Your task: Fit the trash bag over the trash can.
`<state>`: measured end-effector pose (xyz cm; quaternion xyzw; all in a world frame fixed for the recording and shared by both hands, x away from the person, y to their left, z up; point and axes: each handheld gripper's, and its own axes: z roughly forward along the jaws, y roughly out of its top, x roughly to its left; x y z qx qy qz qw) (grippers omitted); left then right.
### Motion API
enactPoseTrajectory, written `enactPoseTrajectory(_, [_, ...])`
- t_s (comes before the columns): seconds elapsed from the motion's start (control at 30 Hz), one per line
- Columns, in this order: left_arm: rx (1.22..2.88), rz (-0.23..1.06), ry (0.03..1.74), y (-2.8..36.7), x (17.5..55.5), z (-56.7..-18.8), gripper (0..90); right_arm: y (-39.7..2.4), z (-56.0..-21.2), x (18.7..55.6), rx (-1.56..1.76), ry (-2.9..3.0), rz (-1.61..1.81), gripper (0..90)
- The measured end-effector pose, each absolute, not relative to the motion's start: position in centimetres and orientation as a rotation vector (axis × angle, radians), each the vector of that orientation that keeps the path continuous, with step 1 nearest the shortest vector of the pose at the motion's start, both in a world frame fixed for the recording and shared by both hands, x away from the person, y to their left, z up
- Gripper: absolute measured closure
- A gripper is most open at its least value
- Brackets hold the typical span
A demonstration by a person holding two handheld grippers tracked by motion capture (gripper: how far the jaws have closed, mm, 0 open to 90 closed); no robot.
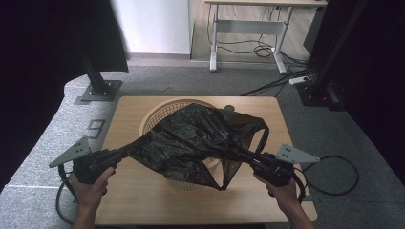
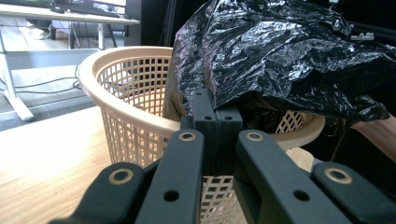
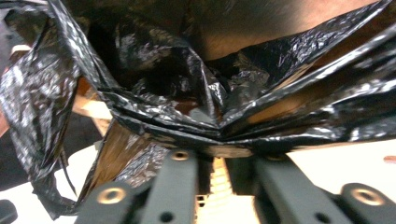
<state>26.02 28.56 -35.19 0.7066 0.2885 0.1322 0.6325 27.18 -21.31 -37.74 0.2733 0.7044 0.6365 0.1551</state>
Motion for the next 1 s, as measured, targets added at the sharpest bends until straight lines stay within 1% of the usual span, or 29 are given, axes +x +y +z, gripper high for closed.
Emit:
enactPoseTrajectory(0.1, [1.609, 0.294, 0.661, 29.0, 25.9, -35.5, 89.5, -20.9, -37.9, 27.0, 0.754, 2.05, 1.777, 87.9])
enactPoseTrajectory(0.27, [1.605, 0.287, 0.669, 29.4, 25.9, -36.0, 89.5, -20.5, -39.0, 26.7, 0.734, 2.091, 1.731, 88.1])
enactPoseTrajectory(0.67, [1.572, 0.251, 0.69, 30.5, 26.0, -37.7, 89.6, -20.5, -40.8, 26.3, 0.651, 2.205, 1.775, 88.1])
enactPoseTrajectory(0.9, [1.553, 0.224, 0.708, 30.6, 26.3, -39.0, 89.6, -20.3, -42.2, 26.6, 0.697, 2.272, 1.7, 88.3])
enactPoseTrajectory(1.0, [1.564, 0.237, 0.715, 30.6, 26.5, -39.0, 89.6, -20.2, -42.8, 27.0, 0.714, 2.282, 1.68, 88.3])
